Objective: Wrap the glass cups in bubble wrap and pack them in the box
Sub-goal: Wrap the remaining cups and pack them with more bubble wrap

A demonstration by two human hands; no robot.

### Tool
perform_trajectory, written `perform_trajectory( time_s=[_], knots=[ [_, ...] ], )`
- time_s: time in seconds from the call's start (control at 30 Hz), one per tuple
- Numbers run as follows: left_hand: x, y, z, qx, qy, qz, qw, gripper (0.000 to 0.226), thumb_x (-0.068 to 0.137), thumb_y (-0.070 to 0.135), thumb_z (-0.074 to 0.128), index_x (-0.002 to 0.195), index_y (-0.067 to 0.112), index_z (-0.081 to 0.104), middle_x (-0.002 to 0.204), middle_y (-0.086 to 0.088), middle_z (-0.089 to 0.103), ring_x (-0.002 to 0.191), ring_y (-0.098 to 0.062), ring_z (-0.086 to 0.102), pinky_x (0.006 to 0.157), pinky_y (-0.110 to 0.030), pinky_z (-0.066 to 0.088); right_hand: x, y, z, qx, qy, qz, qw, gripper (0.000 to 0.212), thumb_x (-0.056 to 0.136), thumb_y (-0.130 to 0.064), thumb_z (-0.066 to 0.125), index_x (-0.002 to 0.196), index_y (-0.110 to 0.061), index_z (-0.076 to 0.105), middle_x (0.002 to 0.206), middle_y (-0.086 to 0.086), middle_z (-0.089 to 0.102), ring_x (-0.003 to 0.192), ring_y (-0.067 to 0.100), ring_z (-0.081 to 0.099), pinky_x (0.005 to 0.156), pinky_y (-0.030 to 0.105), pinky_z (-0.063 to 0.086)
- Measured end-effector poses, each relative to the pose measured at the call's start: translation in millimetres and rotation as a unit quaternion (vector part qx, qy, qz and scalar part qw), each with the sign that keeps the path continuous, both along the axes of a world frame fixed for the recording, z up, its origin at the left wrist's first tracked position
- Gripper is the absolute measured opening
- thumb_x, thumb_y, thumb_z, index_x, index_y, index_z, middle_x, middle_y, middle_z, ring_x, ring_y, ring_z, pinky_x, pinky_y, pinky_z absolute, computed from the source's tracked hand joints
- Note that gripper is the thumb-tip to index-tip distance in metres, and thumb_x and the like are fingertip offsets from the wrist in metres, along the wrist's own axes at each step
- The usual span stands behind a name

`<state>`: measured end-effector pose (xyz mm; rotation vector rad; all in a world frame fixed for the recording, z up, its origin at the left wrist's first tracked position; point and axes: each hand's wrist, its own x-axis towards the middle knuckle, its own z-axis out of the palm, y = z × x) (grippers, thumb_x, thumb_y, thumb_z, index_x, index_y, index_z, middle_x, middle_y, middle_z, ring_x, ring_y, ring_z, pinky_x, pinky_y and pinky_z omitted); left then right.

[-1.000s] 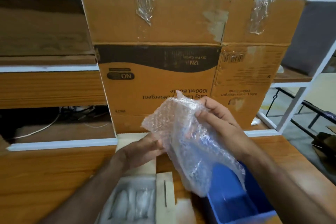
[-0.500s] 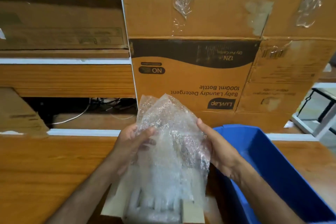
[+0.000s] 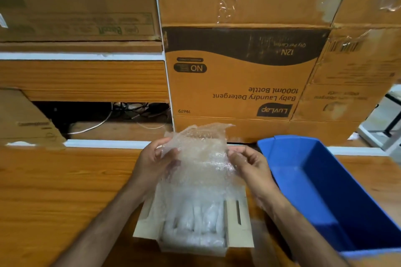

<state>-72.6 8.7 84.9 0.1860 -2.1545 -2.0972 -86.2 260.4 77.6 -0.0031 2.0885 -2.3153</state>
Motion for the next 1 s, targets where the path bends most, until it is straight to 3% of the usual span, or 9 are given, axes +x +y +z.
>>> perform_trajectory(
  time_s=[0.1, 0.2, 0.3, 0.37, 0.5, 0.6, 0.7, 0.83, 1.0],
  knots=[
    [3.7, 3.3, 4.6, 0.086, -0.053, -0.019, 0.995, 0.027, 0.094, 0.011, 0.069, 0.121, 0.013, 0.066, 0.105, -0.004, 0.080, 0.089, -0.014, 0.077, 0.071, -0.022, 0.061, -2.1, 2.0, -1.2, -0.005, -0.025, 0.017, 1.000, 0.010, 0.100, -0.021, 0.068, 0.093, -0.022, 0.076, 0.085, -0.008, 0.067, 0.075, 0.002, 0.058, 0.074, 0.024, 0.046],
    [4.4, -3.0, 5.3, 0.124, -0.082, -0.049, 0.988, 0.032, 0.094, 0.021, 0.068, 0.122, 0.008, 0.071, 0.118, -0.014, 0.076, 0.107, -0.026, 0.074, 0.091, -0.035, 0.060, -3.1, 3.4, -1.9, -0.039, -0.058, 0.045, 0.997, 0.010, 0.101, -0.025, 0.065, 0.099, -0.020, 0.073, 0.090, -0.004, 0.067, 0.078, 0.010, 0.057, 0.072, 0.030, 0.045],
    [3.9, -6.9, 5.6, 0.125, -0.093, -0.055, 0.986, 0.041, 0.094, 0.034, 0.066, 0.125, 0.007, 0.072, 0.122, -0.017, 0.074, 0.115, -0.034, 0.070, 0.102, -0.047, 0.053, -3.5, 1.9, -0.2, -0.067, -0.060, 0.028, 0.996, 0.013, 0.104, -0.019, 0.060, 0.098, -0.014, 0.070, 0.078, -0.006, 0.067, 0.065, 0.005, 0.057, 0.060, 0.020, 0.048],
    [1.0, -7.5, 4.2, 0.123, -0.100, -0.040, 0.987, 0.047, 0.096, 0.043, 0.061, 0.124, 0.007, 0.072, 0.119, -0.017, 0.075, 0.108, -0.031, 0.072, 0.095, -0.046, 0.056, -5.1, 3.4, -1.7, -0.044, -0.024, -0.008, 0.999, 0.016, 0.104, -0.021, 0.060, 0.093, -0.019, 0.072, 0.077, -0.009, 0.065, 0.070, 0.005, 0.055, 0.070, 0.023, 0.048],
    [-6.3, -7.5, 1.1, 0.115, -0.117, -0.021, 0.986, 0.050, 0.102, 0.051, 0.050, 0.125, 0.011, 0.069, 0.116, -0.008, 0.077, 0.106, -0.021, 0.075, 0.092, -0.036, 0.056, -7.2, 9.8, 1.9, -0.057, 0.036, -0.047, 0.997, 0.012, 0.104, -0.021, 0.059, 0.104, -0.015, 0.069, 0.107, -0.001, 0.072, 0.107, 0.008, 0.065, 0.097, 0.023, 0.049],
    [-8.2, -8.4, -2.1, 0.113, -0.119, -0.009, 0.986, 0.047, 0.100, 0.049, 0.057, 0.125, 0.011, 0.068, 0.117, -0.005, 0.077, 0.108, -0.021, 0.074, 0.095, -0.037, 0.056, -9.2, 11.3, 8.5, -0.081, 0.060, -0.072, 0.992, 0.009, 0.107, -0.017, 0.055, 0.105, -0.015, 0.063, 0.089, 0.000, 0.071, 0.081, 0.003, 0.068, 0.070, 0.015, 0.053],
    [-6.2, -6.8, -5.0, 0.094, -0.103, -0.004, 0.990, 0.041, 0.095, 0.041, 0.067, 0.124, 0.011, 0.070, 0.115, -0.004, 0.078, 0.108, -0.022, 0.074, 0.097, -0.040, 0.057, -9.4, 12.4, 12.0, -0.040, 0.091, -0.129, 0.987, 0.006, 0.108, -0.017, 0.053, 0.107, -0.014, 0.058, 0.065, -0.010, 0.052, 0.053, 0.001, 0.044, 0.051, 0.018, 0.042],
    [-4.8, -8.0, -8.2, 0.057, -0.086, -0.016, 0.995, 0.045, 0.085, 0.024, 0.081, 0.127, 0.017, 0.070, 0.117, -0.002, 0.077, 0.107, -0.020, 0.074, 0.093, -0.036, 0.058, -9.1, 17.0, 11.8, -0.024, 0.095, -0.171, 0.980, 0.006, 0.108, -0.025, 0.054, 0.105, -0.022, 0.058, 0.072, 0.008, 0.050, 0.058, 0.020, 0.044, 0.053, 0.028, 0.040],
    [2.5, -14.4, -9.3, 0.088, -0.117, -0.068, 0.987, 0.062, 0.062, 0.031, 0.092, 0.119, 0.014, 0.074, 0.113, -0.020, 0.075, 0.085, -0.021, 0.069, 0.072, -0.027, 0.055, -2.6, 17.0, 18.9, -0.007, 0.080, -0.152, 0.985, 0.006, 0.109, -0.024, 0.052, 0.105, -0.021, 0.056, 0.062, -0.014, 0.048, 0.050, -0.001, 0.043, 0.046, 0.024, 0.044]
  ],
)
